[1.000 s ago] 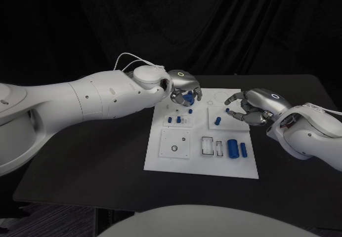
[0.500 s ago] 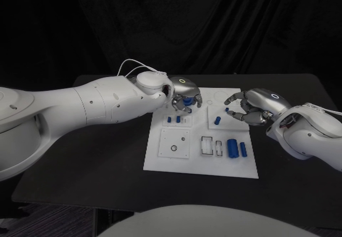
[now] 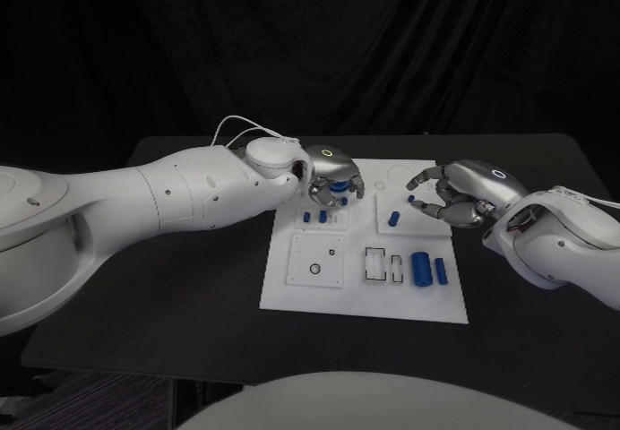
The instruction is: Assemble the parts on the task board
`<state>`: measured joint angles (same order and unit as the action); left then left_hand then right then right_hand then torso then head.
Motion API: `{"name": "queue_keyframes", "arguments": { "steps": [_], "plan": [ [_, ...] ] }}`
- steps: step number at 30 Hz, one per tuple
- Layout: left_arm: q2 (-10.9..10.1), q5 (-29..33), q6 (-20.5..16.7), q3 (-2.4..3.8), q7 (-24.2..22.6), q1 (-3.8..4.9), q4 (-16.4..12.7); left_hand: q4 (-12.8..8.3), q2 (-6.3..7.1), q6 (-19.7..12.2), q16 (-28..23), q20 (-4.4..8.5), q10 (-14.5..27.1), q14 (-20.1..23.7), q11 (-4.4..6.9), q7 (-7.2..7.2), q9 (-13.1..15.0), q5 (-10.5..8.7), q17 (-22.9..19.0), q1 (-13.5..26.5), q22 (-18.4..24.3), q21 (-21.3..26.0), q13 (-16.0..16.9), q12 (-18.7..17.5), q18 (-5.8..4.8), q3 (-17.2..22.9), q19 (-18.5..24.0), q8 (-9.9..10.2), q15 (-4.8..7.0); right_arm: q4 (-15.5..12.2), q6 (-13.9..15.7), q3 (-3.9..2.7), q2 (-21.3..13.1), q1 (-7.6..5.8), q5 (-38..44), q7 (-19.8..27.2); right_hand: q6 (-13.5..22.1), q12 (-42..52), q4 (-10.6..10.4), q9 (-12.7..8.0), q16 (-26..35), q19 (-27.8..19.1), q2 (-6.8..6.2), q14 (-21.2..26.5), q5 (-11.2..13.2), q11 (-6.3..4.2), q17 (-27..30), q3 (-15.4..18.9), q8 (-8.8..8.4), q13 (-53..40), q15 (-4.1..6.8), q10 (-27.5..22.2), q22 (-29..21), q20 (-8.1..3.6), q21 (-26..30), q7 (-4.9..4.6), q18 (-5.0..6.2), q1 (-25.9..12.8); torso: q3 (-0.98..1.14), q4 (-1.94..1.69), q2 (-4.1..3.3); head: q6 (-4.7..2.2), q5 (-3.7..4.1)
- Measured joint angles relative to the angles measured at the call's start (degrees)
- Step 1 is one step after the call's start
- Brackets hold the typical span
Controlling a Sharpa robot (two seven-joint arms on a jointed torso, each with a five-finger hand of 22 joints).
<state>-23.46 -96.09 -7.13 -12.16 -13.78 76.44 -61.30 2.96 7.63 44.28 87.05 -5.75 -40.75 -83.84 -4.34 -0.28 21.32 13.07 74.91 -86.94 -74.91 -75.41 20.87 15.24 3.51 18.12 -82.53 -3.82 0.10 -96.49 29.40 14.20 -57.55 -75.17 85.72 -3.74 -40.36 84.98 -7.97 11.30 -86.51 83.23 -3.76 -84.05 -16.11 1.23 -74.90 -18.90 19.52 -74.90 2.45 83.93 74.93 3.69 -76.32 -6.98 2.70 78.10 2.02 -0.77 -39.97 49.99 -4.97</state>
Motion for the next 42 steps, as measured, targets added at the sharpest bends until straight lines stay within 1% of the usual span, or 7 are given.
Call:
{"name": "queue_keyframes", "arguments": {
  "steps": [3,6,12,21,29,39,42],
  "plan": [
    [-0.02,-0.01,-0.36,0.00,-0.04,-0.03,0.14,-0.92,-0.11,-0.47,0.16,0.24,-0.25,-0.21,0.25,0.07,-1.09,0.34,0.00,0.10,0.00,0.00,-2.61,-3.15,-0.01,-0.46,-0.24,0.00,0.21,0.00,-0.01,0.00,0.00,-0.01,-0.03,-0.01,0.00,0.00,0.00,0.00,0.00,0.00,0.00,0.00,0.00,0.00,0.00,0.00,0.00,0.00,0.00,0.00,0.00,0.00,0.00,0.00,0.00,0.00,0.00,-0.03,-0.05,0.00,-0.06],
    [-0.01,-0.01,-0.77,0.00,-0.08,-0.06,0.23,-1.33,-0.55,0.17,0.16,0.43,-0.45,-0.21,0.45,-0.57,-1.34,0.56,0.00,0.02,0.00,0.00,-3.48,-4.15,-0.01,-0.39,-0.21,0.00,0.21,0.00,-0.02,0.00,0.01,-0.01,-0.06,-0.01,0.00,0.00,0.00,0.00,0.00,0.00,0.00,0.00,0.00,0.00,0.00,0.00,0.00,0.00,0.00,0.00,0.00,0.00,0.00,0.00,0.00,0.00,0.01,-0.07,-0.05,0.00,-0.08],
    [0.16,-0.02,-1.32,0.00,-0.11,-0.15,0.68,-1.40,-0.87,1.04,0.16,0.43,-1.85,-0.21,0.66,-0.75,-1.59,0.56,0.00,0.23,0.00,0.29,-3.96,-4.22,0.00,-0.46,-0.20,0.00,0.21,0.02,-0.05,0.00,0.07,-0.02,-0.09,-0.02,0.00,0.00,0.00,0.00,0.00,0.00,0.00,0.00,0.00,0.00,0.00,0.00,0.00,0.00,0.00,0.00,-0.01,0.00,0.00,0.00,0.00,0.00,0.02,-0.14,0.00,0.00,-0.04],
    [1.45,-0.03,-1.83,0.01,-0.37,-1.10,3.03,-2.12,-1.14,5.39,0.15,0.74,-6.22,-0.10,1.16,-2.89,-1.68,0.55,0.00,0.51,0.00,1.02,-3.13,-3.99,-0.01,0.27,0.11,-1.29,0.73,0.11,-0.07,0.01,0.18,-0.03,-0.11,-0.04,0.00,0.00,0.00,0.01,0.00,0.00,0.00,0.00,0.00,0.00,0.00,0.00,0.00,0.00,0.00,0.00,-0.01,0.00,0.00,0.00,0.00,0.00,0.02,-0.10,0.07,0.00,-0.04],
    [2.45,-0.04,-1.86,0.00,-0.72,-1.96,4.66,-2.11,-1.14,5.50,0.15,0.94,-6.86,-0.10,0.96,-2.78,-1.68,0.30,-0.01,0.51,0.01,1.68,-2.80,-3.66,0.00,0.59,0.32,-1.29,0.73,0.12,-0.08,0.01,0.22,-0.03,-0.13,-0.04,0.00,0.00,0.00,0.01,0.00,0.00,0.00,0.00,0.00,0.00,0.00,0.00,0.00,0.00,0.00,0.00,-0.01,0.00,0.00,0.00,0.00,0.00,0.04,-0.04,0.08,0.00,0.05],
    [3.19,0.02,-2.78,0.22,-1.35,-2.41,5.91,-2.17,-1.13,6.22,0.15,1.03,-8.07,-0.10,1.18,-2.06,-1.68,0.30,-0.01,0.51,0.01,2.96,-2.18,-2.87,0.01,1.29,0.84,-1.28,0.73,0.18,-0.09,0.00,0.40,-0.03,-0.15,-0.05,0.00,0.00,0.00,0.01,0.00,0.00,0.00,0.00,0.00,0.00,0.00,0.00,0.00,0.00,0.00,0.00,-0.02,0.00,0.00,0.00,0.00,0.00,0.05,0.07,0.01,0.00,-0.13],
    [3.22,0.05,-3.30,0.27,-1.51,-2.57,6.16,-2.17,-1.29,7.25,0.15,1.03,-9.19,-0.10,1.28,-2.30,-1.54,0.30,-0.01,0.67,0.01,2.96,-1.71,-2.26,0.01,1.76,0.84,-1.72,0.73,0.20,-0.10,0.00,0.41,-0.03,-0.15,-0.05,0.00,0.00,0.00,-0.14,0.00,0.00,0.00,0.00,0.00,0.00,0.00,0.00,0.00,-0.01,0.00,0.00,-0.02,0.00,0.00,0.00,0.00,0.00,0.05,0.05,-0.02,0.00,-0.03]
  ]
}}
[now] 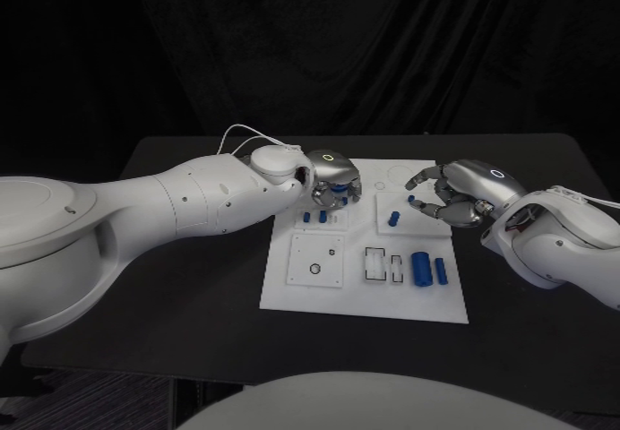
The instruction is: Assemble the parts on the task board
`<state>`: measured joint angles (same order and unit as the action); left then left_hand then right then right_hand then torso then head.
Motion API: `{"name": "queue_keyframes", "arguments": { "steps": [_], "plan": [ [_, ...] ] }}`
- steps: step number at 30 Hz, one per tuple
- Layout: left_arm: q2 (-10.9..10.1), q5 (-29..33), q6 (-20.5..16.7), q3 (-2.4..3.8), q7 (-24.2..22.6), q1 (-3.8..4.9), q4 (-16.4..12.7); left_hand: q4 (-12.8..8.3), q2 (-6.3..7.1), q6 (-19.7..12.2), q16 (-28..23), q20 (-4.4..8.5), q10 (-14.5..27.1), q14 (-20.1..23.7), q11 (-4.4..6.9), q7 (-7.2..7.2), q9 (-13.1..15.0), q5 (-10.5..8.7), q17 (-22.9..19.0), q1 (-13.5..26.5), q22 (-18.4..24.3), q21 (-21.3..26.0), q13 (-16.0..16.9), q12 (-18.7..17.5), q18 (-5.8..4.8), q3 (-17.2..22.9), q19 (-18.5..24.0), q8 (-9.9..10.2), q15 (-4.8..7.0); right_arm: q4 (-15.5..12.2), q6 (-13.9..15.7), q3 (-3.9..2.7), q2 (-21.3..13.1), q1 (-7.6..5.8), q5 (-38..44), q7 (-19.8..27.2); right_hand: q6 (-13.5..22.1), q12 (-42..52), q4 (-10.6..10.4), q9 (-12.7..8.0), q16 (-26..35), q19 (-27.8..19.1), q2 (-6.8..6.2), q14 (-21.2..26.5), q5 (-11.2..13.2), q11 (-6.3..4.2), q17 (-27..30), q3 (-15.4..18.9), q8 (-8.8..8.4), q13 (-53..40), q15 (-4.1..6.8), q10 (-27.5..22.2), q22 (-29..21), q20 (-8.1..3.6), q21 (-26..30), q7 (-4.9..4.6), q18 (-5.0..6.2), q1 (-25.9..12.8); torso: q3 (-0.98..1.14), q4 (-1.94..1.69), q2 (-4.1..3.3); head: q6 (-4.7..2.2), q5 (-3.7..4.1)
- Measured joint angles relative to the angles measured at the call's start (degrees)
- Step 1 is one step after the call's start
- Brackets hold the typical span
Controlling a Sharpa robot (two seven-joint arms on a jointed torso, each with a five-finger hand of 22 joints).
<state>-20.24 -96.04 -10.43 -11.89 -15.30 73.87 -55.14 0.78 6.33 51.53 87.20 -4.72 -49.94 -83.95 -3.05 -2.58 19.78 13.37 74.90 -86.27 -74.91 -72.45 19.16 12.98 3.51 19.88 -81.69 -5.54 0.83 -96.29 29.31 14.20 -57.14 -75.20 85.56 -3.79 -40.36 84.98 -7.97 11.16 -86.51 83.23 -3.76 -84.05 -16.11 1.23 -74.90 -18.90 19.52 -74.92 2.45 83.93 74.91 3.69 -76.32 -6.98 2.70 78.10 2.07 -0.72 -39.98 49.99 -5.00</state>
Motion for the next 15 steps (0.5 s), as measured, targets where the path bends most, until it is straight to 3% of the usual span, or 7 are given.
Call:
{"name": "queue_keyframes", "arguments": {
  "steps": [5,15],
  "plan": [
    [-0.05,0.01,-0.73,-0.02,-0.32,-0.17,0.12,-0.39,-0.06,2.38,0.00,0.22,-2.91,-0.10,0.98,-0.93,0.87,0.00,0.00,0.06,0.00,-0.24,1.76,2.35,0.00,0.39,-0.22,-1.11,0.72,0.04,-0.02,0.00,0.02,0.00,0.00,0.00,0.00,0.00,0.00,0.00,0.00,0.00,0.00,0.00,0.00,0.00,0.00,0.00,0.00,-0.03,0.00,0.00,0.00,0.00,0.00,0.00,0.00,0.00,0.01,-0.04,0.00,0.00,0.08],
    [-0.50,0.01,-1.48,-0.07,-1.07,-0.39,-0.03,-0.39,-0.50,3.67,0.00,0.63,-4.01,0.09,1.37,-1.26,1.45,0.02,0.00,0.06,0.00,-0.24,3.23,3.66,-0.01,0.39,-0.22,-1.78,0.95,0.19,-0.11,0.01,0.16,0.00,-0.01,-0.02,0.00,0.00,0.00,0.00,0.00,0.00,0.00,0.00,0.00,0.00,0.00,0.00,0.00,-0.02,0.00,0.00,-0.01,0.00,0.00,0.00,0.00,0.00,0.01,-0.07,0.03,0.00,-0.04]
  ]
}}
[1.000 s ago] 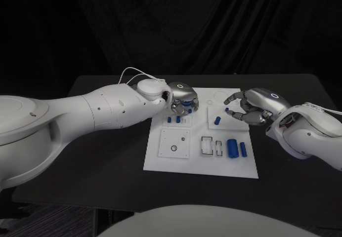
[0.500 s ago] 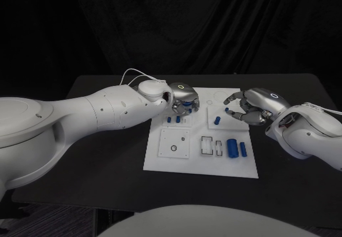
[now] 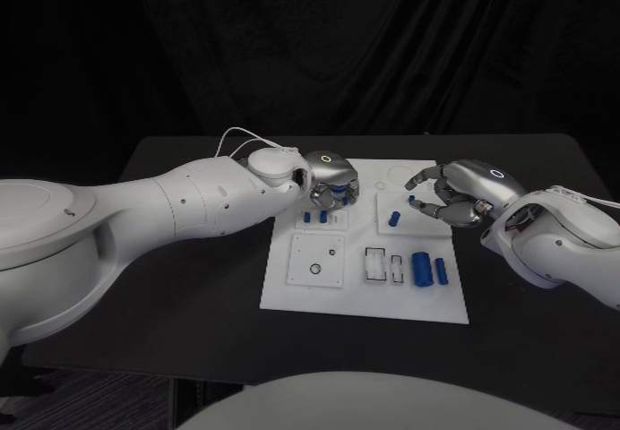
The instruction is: Assemble the parts on the task board
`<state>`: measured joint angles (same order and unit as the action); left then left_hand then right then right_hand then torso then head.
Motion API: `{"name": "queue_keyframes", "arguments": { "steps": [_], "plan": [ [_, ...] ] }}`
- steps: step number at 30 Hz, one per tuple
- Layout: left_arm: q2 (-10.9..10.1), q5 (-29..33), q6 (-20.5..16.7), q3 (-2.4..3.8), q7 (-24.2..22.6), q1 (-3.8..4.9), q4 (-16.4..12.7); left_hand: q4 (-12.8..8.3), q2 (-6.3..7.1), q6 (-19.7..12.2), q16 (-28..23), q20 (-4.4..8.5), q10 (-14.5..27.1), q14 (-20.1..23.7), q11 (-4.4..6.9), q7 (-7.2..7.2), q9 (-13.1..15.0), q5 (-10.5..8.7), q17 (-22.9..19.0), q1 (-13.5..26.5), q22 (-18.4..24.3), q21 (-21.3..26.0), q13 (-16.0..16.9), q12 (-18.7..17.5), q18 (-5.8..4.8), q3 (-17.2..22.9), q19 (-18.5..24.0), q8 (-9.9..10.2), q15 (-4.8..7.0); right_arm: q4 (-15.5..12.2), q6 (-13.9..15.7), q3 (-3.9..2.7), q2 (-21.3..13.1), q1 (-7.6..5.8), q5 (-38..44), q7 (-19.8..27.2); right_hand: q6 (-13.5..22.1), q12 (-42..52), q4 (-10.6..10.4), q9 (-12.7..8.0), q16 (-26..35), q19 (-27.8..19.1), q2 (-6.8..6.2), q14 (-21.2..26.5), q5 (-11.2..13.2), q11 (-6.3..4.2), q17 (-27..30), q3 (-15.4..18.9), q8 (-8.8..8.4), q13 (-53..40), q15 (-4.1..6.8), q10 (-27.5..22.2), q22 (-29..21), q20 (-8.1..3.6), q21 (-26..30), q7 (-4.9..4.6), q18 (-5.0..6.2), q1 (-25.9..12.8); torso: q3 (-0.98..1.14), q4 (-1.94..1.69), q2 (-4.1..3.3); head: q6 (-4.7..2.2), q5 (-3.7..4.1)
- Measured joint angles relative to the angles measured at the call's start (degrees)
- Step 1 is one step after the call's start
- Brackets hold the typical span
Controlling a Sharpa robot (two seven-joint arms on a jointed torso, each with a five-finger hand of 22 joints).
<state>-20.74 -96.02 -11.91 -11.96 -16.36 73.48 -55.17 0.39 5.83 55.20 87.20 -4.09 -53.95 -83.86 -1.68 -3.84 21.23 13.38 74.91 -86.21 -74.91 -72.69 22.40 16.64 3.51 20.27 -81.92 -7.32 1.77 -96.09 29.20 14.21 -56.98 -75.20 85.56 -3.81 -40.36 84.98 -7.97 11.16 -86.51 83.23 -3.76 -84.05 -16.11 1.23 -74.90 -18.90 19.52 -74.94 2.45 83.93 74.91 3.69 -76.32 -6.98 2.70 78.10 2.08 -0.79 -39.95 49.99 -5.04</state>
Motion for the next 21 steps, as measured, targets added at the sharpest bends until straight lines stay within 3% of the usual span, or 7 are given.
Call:
{"name": "queue_keyframes", "arguments": {
  "steps": [11,21],
  "plan": [
    [-0.64,-0.02,-0.74,-0.06,-0.79,-0.12,-0.33,-0.25,-0.08,1.43,0.06,0.20,-2.47,-0.18,0.35,-0.16,0.80,-0.15,0.00,-0.10,0.00,-0.57,1.79,2.35,0.00,0.24,-0.21,-0.88,0.18,0.14,-0.14,0.00,0.04,0.00,-0.01,-0.04,0.00,0.00,0.00,0.00,0.00,0.00,0.00,0.00,0.00,0.00,0.00,0.00,0.00,0.01,0.00,0.00,0.00,0.00,0.00,0.00,0.00,0.00,-0.01,-0.09,0.03,0.00,0.09],
    [-3.85,-0.09,-3.27,-0.18,-1.53,-0.24,-3.16,-0.25,-0.39,1.72,0.22,0.40,-2.90,0.02,0.30,-0.28,0.89,-0.37,0.00,-0.44,0.00,-1.19,1.79,2.37,0.00,0.24,-0.41,-0.88,0.39,0.12,-0.28,0.00,-0.32,0.00,-0.02,-0.06,0.00,0.00,0.00,0.01,0.00,0.00,0.00,0.00,0.00,0.00,0.00,0.00,0.00,0.01,0.00,0.00,0.00,0.00,0.00,0.00,0.00,0.00,0.01,-0.08,0.04,0.00,0.15]
  ]
}}
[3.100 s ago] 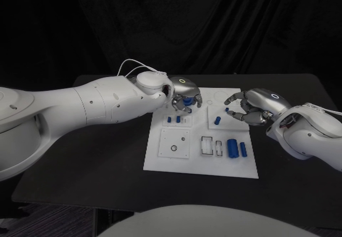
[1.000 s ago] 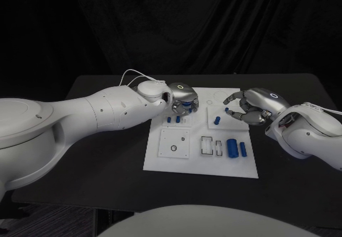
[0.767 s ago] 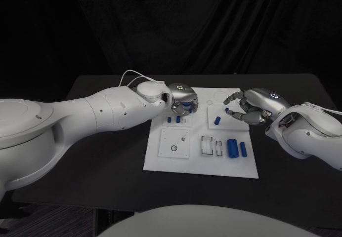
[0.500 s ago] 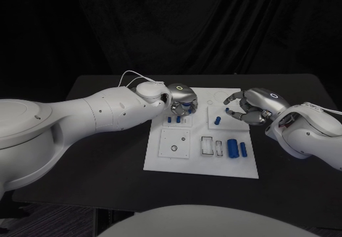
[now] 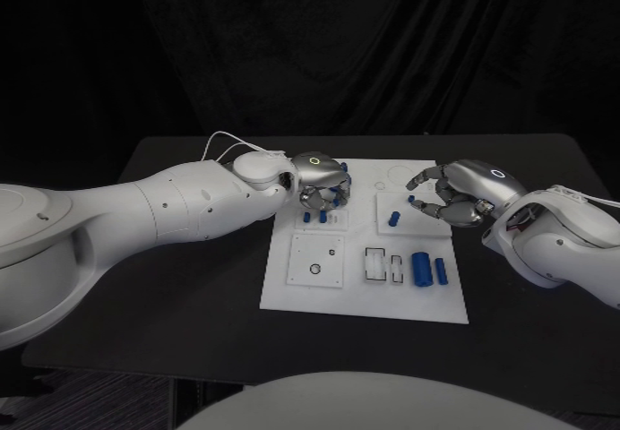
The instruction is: Assemble the parts on the task board
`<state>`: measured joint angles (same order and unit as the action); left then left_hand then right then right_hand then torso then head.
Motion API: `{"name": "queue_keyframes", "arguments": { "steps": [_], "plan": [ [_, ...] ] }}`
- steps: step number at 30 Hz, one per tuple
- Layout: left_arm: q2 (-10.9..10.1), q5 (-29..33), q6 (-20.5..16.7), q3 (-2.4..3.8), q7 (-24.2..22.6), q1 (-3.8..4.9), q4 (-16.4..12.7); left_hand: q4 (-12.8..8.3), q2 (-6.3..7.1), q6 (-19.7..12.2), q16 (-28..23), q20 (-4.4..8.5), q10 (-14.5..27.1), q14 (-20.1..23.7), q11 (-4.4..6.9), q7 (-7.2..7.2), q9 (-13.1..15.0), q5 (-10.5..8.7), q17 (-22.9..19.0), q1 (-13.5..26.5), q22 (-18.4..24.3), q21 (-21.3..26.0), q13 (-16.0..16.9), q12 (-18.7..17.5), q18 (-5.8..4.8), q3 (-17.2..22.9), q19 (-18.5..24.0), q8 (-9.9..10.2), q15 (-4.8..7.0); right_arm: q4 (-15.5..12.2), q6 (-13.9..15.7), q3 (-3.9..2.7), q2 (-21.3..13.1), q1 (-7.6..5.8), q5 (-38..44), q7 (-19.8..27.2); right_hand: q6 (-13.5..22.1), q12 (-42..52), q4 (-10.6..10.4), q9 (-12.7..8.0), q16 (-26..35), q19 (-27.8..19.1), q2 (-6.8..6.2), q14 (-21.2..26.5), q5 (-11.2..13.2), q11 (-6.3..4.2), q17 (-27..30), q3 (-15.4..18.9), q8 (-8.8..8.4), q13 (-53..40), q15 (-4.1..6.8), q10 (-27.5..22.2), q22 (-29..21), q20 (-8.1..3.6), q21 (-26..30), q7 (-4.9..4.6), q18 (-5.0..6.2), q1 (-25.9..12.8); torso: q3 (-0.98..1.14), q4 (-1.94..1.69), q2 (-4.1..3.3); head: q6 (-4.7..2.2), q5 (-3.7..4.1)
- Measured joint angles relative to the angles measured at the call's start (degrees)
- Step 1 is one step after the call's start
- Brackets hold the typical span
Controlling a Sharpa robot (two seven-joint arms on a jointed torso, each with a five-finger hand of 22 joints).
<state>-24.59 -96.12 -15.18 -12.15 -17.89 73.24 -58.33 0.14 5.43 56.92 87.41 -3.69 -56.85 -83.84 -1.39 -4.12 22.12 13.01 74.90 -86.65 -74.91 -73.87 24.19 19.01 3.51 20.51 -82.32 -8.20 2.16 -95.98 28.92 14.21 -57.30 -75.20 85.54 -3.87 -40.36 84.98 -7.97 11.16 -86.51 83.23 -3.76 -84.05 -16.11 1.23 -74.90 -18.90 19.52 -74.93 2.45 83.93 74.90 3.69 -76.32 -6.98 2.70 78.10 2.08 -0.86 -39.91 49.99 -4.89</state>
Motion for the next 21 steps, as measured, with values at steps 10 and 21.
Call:
{"name": "queue_keyframes", "arguments": {
  "steps": [10,21],
  "plan": [
    [-5.08,-0.03,-3.12,0.02,-0.76,3.02,-6.09,-0.16,-0.11,0.55,0.00,0.00,-0.02,-0.21,0.00,0.15,0.09,-0.10,0.05,-0.11,0.00,0.23,0.00,-0.45,0.00,0.16,0.00,0.00,0.20,0.02,-0.17,0.00,-0.22,0.00,0.00,-0.03,0.00,0.00,0.00,0.00,0.00,0.00,0.00,0.00,0.00,0.00,0.00,0.00,0.00,0.00,0.00,0.00,0.00,0.00,0.00,0.00,0.01,0.00,-0.01,-0.10,0.16,0.00,-0.02],
    [-8.26,-0.04,-2.88,-0.02,-0.71,4.06,-9.09,-0.16,-0.11,0.73,0.00,0.00,-0.06,-0.21,0.03,0.33,0.09,-0.56,0.04,-0.11,0.00,0.75,-0.03,-1.33,0.01,0.15,0.00,0.00,0.20,0.25,-0.37,0.00,-0.11,0.00,-0.20,-0.04,0.00,0.00,0.00,-0.08,0.00,0.00,0.00,0.00,0.00,0.00,0.00,0.00,0.00,0.01,0.00,0.00,0.04,0.00,0.00,0.00,0.00,0.00,0.07,-0.29,0.25,0.00,-0.15]
  ]
}}
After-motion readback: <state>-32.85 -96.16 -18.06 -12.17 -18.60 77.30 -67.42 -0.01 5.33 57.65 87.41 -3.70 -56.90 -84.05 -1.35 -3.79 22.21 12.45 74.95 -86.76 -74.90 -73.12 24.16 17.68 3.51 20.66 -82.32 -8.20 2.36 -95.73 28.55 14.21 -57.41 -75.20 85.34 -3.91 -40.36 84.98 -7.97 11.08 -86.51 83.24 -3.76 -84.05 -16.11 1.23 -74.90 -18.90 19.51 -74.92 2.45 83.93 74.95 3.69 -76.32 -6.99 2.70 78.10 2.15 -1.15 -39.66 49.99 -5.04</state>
